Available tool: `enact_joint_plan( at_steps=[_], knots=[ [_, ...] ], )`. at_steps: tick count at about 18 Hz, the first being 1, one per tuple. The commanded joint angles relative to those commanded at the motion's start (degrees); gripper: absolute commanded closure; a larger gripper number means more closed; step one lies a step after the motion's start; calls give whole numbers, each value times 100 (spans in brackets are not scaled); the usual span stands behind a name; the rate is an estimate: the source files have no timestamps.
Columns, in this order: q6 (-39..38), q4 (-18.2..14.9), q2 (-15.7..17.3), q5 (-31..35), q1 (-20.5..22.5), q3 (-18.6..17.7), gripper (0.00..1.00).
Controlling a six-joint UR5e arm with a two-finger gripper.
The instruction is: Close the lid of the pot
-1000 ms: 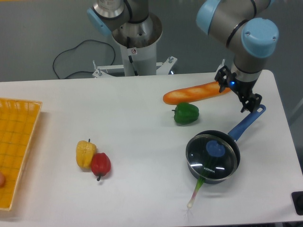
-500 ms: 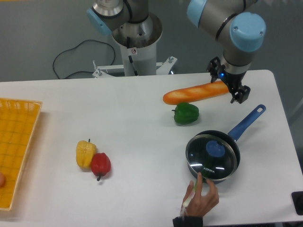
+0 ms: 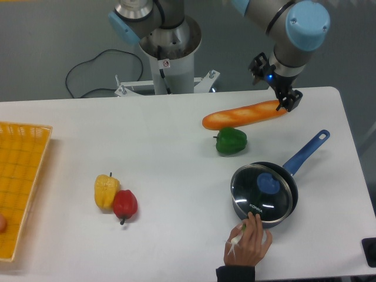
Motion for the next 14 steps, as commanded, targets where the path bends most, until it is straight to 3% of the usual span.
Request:
enact_joint_plan(
  at_steps=[5, 14],
  knots=[
    [53, 0, -9, -43, -18, 79, 0],
    [53, 325, -44, -26, 35, 88, 0]
  ],
)
